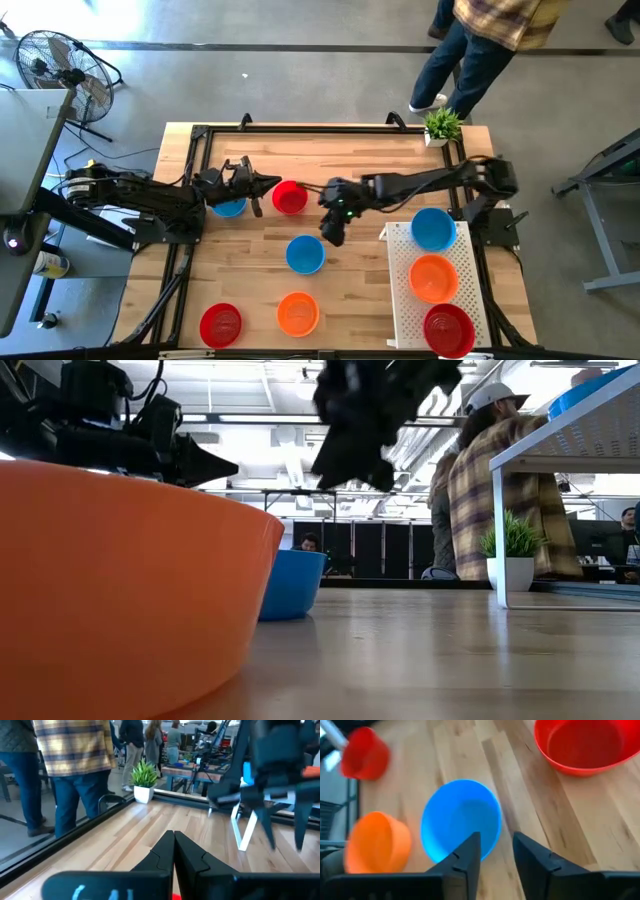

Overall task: Pick & Place Mini bowls
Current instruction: Stack the blue bowl on top of the other blue bowl on the shelf

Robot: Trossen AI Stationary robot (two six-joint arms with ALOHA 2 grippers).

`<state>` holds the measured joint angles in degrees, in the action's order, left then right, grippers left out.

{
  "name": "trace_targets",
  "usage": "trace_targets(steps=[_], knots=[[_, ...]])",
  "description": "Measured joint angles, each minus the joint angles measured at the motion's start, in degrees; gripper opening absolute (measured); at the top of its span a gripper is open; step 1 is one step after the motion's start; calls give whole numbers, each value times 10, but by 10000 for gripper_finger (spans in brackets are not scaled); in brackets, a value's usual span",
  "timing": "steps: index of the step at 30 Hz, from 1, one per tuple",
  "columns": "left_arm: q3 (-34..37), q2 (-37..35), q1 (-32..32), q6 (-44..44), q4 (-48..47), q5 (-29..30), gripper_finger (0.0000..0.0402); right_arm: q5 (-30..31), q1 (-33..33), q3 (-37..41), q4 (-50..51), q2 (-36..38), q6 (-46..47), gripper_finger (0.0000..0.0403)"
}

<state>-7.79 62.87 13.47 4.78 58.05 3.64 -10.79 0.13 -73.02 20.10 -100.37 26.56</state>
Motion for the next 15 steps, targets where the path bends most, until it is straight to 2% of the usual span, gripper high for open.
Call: trace_targets(steps=[3,9,15], knots=[[0,0,0,0,1,0,0,7,3,-23,2,-47,2,117],[0,0,0,-4,-4,0,0,23,16,-62,8,-126,2,118],[0,0,0,-4,-7,0,0,32,17,-86,9,-165,0,112]])
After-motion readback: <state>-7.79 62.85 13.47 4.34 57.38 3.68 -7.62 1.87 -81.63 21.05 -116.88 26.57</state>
